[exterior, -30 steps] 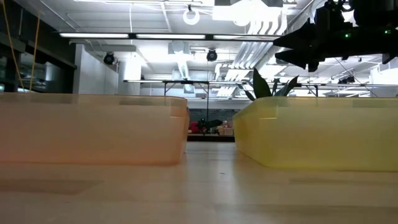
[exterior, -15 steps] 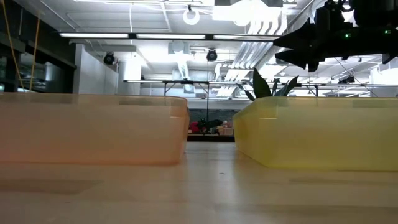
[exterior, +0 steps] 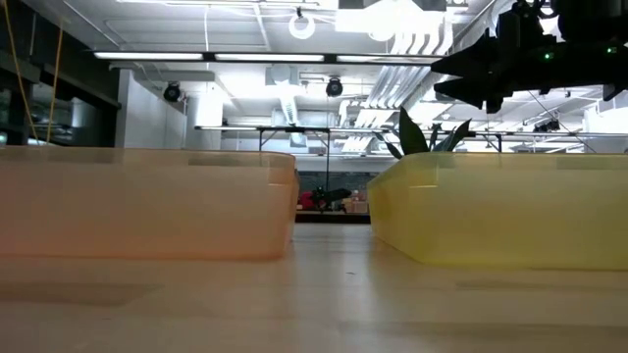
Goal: Pick and place medicine bottles into bin by pill shape (circle, oval)
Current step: Put the left orange capsule bottle into the yellow bin
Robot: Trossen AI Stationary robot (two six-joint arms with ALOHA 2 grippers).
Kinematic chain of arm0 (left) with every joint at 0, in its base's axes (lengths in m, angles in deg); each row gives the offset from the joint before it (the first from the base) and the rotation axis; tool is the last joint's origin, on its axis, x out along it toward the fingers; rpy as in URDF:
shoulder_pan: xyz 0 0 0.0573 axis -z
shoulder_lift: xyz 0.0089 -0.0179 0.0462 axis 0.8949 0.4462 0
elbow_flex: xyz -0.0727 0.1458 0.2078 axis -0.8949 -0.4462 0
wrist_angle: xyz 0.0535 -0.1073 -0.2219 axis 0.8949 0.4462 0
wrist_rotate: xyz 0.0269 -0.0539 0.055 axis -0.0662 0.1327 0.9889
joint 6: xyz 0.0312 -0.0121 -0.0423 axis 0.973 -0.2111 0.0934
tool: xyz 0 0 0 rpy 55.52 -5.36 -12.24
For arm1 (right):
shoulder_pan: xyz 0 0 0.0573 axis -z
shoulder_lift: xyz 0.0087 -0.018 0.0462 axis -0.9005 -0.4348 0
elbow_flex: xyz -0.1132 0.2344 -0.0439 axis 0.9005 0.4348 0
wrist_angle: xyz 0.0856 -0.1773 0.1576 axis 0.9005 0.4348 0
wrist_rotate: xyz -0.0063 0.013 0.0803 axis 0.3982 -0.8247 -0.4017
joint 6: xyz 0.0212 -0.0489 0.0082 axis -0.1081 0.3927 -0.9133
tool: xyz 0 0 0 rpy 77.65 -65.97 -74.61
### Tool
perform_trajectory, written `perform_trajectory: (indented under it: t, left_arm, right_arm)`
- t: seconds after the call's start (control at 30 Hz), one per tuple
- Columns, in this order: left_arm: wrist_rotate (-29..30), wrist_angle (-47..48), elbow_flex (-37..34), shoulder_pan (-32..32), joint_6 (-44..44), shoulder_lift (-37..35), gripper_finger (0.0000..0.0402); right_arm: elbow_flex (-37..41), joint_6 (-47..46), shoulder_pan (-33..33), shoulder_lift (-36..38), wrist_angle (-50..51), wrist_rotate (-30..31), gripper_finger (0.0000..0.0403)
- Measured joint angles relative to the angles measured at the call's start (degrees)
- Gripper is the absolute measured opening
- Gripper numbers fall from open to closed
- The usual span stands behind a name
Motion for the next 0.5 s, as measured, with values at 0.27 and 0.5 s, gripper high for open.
perform_trajectory:
  t: [0.27,0.5]
  left_arm:
    - [-1.2,0.1,0.0,-0.3,1.2,0.4,0.028]
    - [-1.5,0.0,-0.2,-1.3,4.8,1.7,0.028]
  right_arm:
    - [0.0,0.0,0.0,0.0,0.0,0.0,0.0301]
    - [0.0,0.0,0.0,0.0,0.0,0.0,0.0301]
